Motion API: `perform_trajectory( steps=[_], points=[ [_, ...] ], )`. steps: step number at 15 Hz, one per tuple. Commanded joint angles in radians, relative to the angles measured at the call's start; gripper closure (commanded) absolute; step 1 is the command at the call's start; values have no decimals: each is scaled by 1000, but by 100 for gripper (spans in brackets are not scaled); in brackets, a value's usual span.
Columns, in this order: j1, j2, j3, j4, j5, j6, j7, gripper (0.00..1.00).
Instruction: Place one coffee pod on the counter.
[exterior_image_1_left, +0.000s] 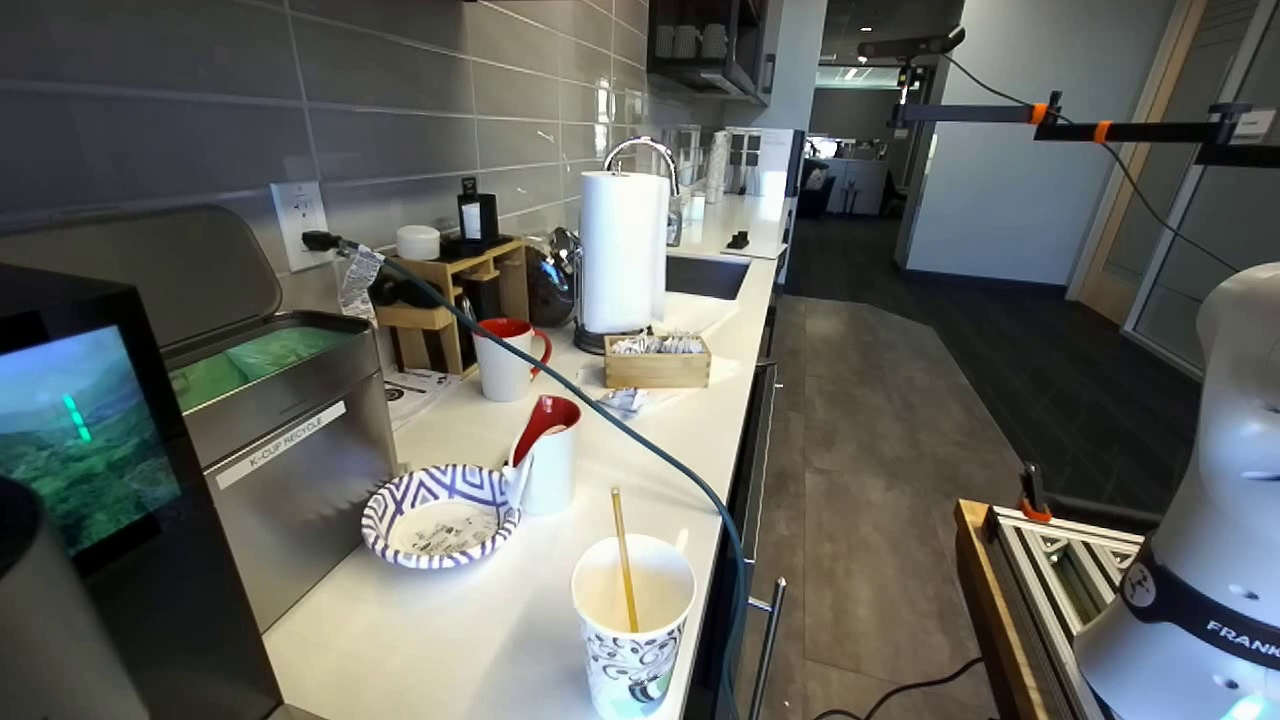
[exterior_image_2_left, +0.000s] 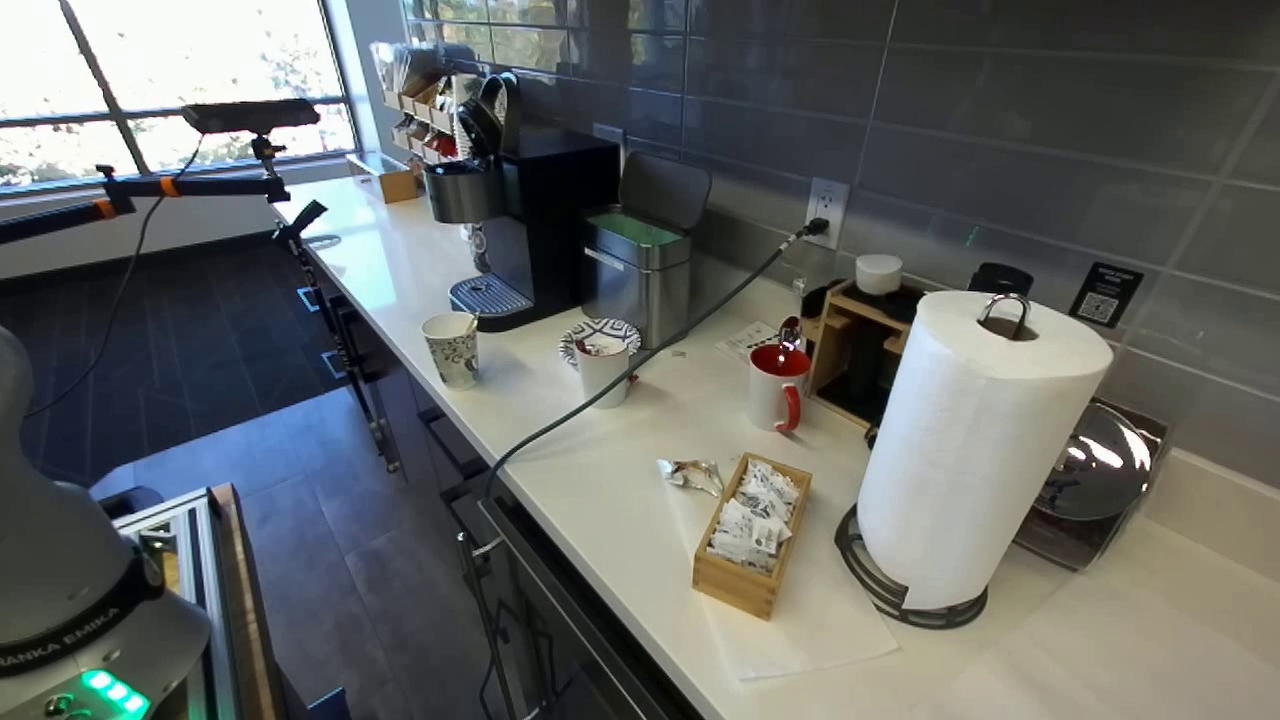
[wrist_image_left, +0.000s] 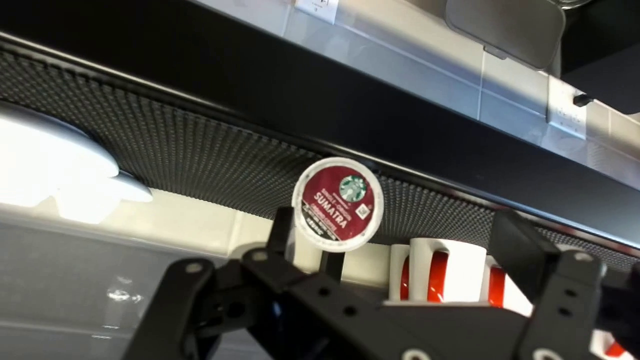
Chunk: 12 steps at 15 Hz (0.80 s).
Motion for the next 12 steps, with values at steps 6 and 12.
perform_trajectory(
  steps=[6, 12],
  points=[
    [-25, 147, -17, 170, 20, -1, 76, 0],
    [-48, 202, -22, 239, 24, -24, 195, 0]
  ],
)
